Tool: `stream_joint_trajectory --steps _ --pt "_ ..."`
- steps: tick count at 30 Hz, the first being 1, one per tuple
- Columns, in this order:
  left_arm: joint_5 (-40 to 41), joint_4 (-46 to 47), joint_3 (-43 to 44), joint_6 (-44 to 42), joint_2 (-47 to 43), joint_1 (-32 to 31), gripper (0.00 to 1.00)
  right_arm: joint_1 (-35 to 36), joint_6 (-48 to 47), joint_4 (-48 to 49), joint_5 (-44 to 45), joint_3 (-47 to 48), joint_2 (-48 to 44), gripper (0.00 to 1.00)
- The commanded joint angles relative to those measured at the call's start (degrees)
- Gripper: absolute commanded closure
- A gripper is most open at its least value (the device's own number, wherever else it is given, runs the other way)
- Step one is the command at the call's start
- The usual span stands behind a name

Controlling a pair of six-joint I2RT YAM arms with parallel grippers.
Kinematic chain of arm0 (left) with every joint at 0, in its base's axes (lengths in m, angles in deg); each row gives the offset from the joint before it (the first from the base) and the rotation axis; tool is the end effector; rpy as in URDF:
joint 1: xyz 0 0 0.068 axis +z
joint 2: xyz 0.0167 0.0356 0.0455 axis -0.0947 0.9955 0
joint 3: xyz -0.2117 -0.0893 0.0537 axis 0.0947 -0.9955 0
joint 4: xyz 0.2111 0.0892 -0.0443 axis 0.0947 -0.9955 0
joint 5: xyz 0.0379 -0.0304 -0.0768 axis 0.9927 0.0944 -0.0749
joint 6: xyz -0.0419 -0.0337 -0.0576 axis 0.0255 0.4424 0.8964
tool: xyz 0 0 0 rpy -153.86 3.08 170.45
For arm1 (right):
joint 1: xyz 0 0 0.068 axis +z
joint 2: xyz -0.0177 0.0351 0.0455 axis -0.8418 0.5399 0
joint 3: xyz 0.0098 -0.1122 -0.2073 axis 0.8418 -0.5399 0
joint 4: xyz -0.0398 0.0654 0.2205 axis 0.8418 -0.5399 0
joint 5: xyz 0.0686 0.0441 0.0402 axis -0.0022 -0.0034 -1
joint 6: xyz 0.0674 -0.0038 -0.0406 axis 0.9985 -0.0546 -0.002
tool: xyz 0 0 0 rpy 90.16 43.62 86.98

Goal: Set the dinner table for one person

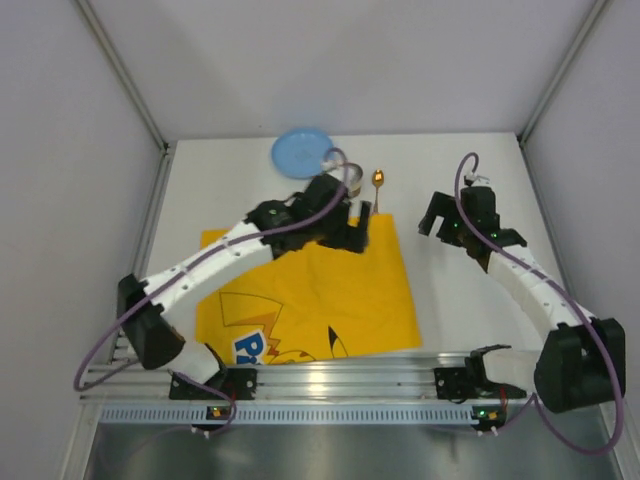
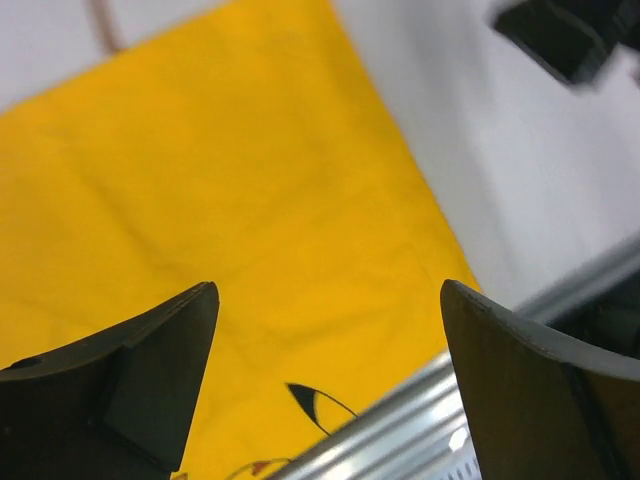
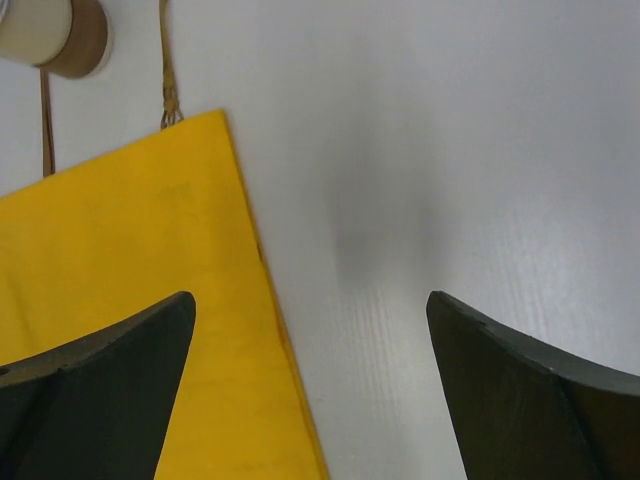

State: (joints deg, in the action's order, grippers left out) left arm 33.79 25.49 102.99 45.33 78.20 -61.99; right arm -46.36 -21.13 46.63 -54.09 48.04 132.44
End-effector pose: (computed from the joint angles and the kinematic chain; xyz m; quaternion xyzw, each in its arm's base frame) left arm 0.1985 -0.2838 0.2926 0.1957 0.8977 -0.2176 0.3293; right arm 0.2578 0.0422 0.2204 0.1373 0.8872 0.0894 0.4314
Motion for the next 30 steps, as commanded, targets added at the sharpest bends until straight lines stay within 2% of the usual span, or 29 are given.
stream_joint_trajectory --steps 1,5,10,13,17,20,23,24,27,28,29,30 --pt "1.60 -3.09 -16.06 3.70 -9.06 19.48 0.03 0.11 5.29 4.41 -14.53 3.82 9.48 0.00" --pt "3.00 -3.27 -26.92 1.42 -14.96 30.87 0.03 0.46 7.15 9.14 -21.38 4.78 17.42 0.00" --pt "-2.36 0.16 -36.93 -0.60 -17.34 44.22 0.03 1.61 7.50 10.56 -22.45 6.81 24.97 0.03" --pt "-2.89 1.04 -37.93 -0.61 -15.86 48.02 0.04 2.75 8.82 12.41 -24.03 6.28 28.49 0.10" --pt "-0.35 0.78 -36.17 1.06 -11.11 49.52 0.05 5.29 11.02 14.87 -25.53 4.35 30.79 0.21" --pt "-0.60 2.27 -36.16 1.06 -7.16 50.05 0.07 7.23 13.04 16.62 -25.35 2.07 31.05 0.35" --pt "-0.70 3.94 -36.69 0.98 -4.35 50.31 0.08 7.58 13.31 16.98 -25.97 1.18 31.67 0.54" --pt "-0.35 4.29 -36.69 1.06 -3.55 50.31 0.08 7.50 12.79 16.63 -25.97 1.62 31.76 0.65" --pt "-0.17 4.99 -36.25 0.98 0.14 50.40 0.11 7.23 10.41 13.65 -24.57 3.28 32.02 0.84" --pt "-0.69 5.08 -35.73 0.80 1.19 50.40 0.11 7.15 9.62 13.03 -24.22 3.55 31.76 0.94" --pt "-0.87 5.00 -35.20 0.80 2.07 50.40 0.11 6.88 9.18 12.33 -23.26 3.90 31.58 1.00" --pt "-1.31 5.08 -34.76 0.63 3.91 50.40 0.13 6.45 8.74 10.58 -22.64 4.52 31.32 1.00"
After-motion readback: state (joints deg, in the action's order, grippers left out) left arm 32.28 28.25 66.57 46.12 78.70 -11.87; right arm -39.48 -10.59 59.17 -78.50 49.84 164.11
